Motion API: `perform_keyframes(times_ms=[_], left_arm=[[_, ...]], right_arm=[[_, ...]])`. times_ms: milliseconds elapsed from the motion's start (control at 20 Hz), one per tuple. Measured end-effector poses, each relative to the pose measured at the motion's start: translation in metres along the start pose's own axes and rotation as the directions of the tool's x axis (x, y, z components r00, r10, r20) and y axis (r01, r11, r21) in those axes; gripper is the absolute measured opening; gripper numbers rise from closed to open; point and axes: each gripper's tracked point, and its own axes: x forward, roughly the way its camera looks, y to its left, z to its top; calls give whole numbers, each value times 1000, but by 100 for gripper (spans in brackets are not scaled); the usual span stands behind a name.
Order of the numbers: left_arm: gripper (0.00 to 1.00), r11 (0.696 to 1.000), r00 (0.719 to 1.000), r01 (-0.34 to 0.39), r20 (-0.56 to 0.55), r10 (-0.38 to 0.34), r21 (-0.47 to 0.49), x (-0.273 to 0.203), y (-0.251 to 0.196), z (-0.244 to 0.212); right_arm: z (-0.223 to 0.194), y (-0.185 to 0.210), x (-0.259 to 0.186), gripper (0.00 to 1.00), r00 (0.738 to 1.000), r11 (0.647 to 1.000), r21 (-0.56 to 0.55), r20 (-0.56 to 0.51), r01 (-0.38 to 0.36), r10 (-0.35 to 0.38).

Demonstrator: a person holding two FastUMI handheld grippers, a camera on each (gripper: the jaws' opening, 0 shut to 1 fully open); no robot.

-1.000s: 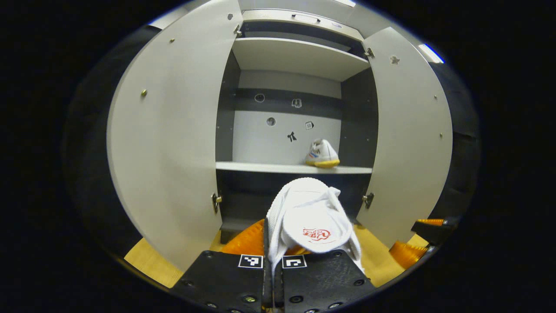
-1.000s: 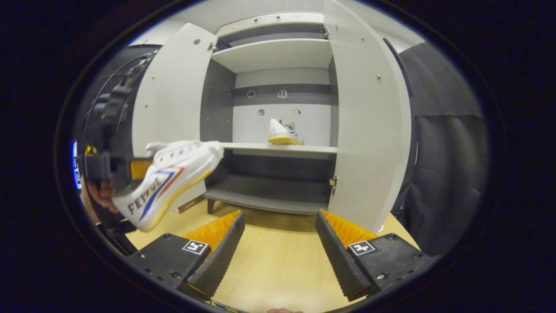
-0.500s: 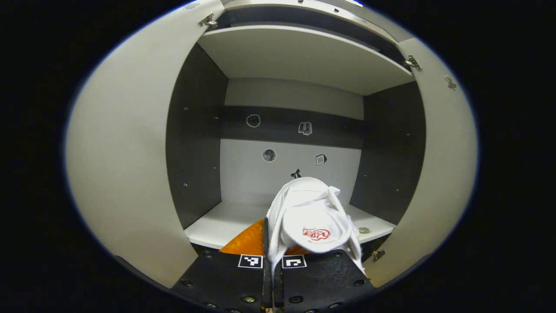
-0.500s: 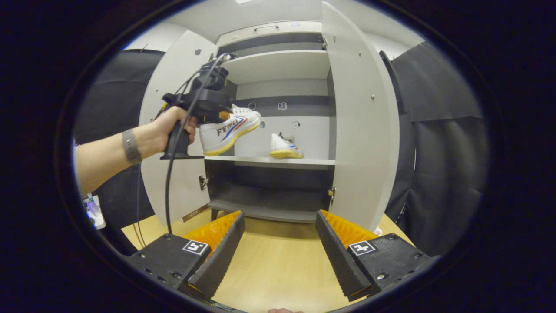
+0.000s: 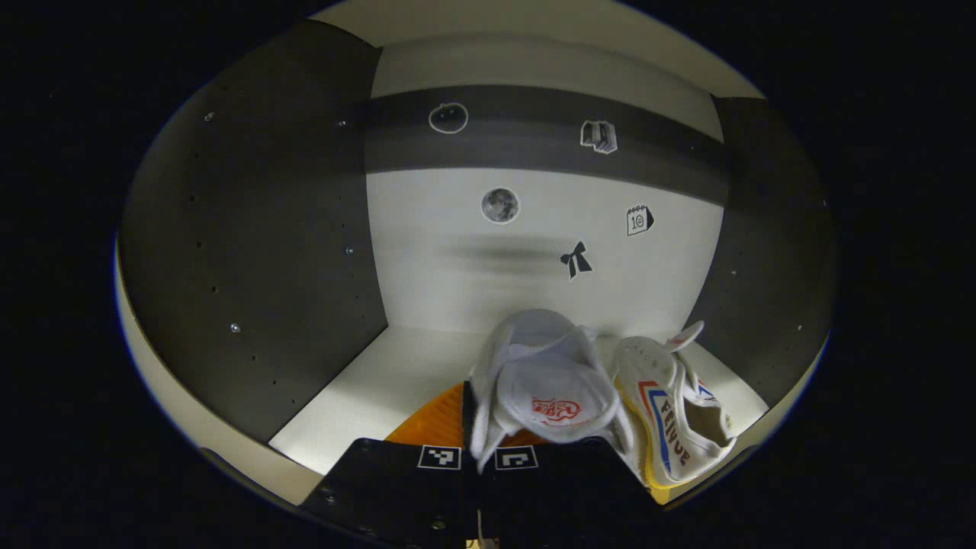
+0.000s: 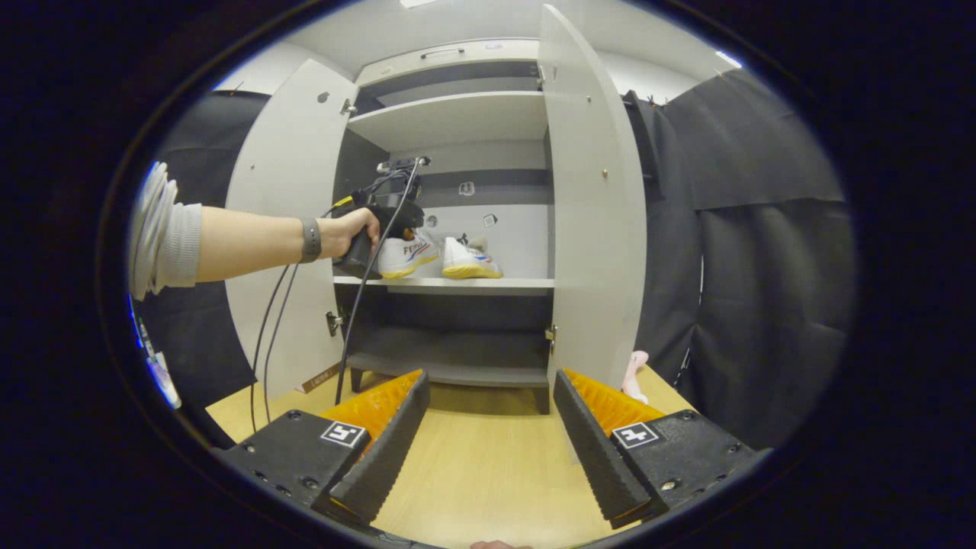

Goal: Grab one shoe with the right hand and put it into the shoe cabinet, grab the other shoe with the left hand and put it into the shoe cabinet; then close the right door with the right hand and the left door with the left hand.

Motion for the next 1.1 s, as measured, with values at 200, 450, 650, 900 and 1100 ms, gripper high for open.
perform_keyframes(times_ms=[200, 450, 650, 900, 1100], left_arm=[[12, 1000, 995, 11, -98, -8, 27, 10, -2, -11], [26, 996, 988, 91, -127, -87, 25, 1, -15, -14], [48, 989, 990, 140, -27, -139, 48, -32, -15, -4], [40, 982, 939, 180, 290, -187, 51, -118, -4, 24], [41, 974, 862, 191, 453, -226, 121, -204, -4, -3]], right_arm=[[-1, -6, 0, 100, 1000, 1000, -4, 4, 29, -29], [-3, -6, 4, 100, 1000, 1000, 12, -1, 24, -24], [-4, -2, 5, 100, 1000, 1000, 20, -3, 11, -11], [-4, 6, 1, 100, 1000, 1000, 10, 4, -13, 13], [-2, 15, -3, 100, 999, 999, 4, 4, -40, 40]])
